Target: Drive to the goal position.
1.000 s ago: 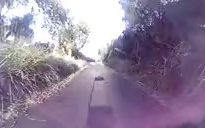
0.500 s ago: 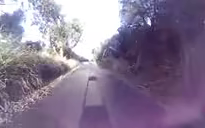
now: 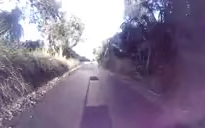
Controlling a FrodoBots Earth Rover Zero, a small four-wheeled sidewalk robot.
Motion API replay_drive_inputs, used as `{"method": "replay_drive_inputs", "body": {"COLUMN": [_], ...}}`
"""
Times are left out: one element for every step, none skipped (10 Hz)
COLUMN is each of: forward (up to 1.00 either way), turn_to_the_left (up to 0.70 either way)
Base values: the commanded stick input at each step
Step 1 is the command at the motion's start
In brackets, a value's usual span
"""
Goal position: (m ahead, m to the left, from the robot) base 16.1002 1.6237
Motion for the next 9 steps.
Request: {"method": "replay_drive_inputs", "body": {"forward": [1.0,1.0,1.0,1.0,1.0,1.0,1.0,1.0,1.0], "turn_to_the_left": [0.4,0.4,0.0,0.0,0.0,0.0,0.0,0.0,0.0]}}
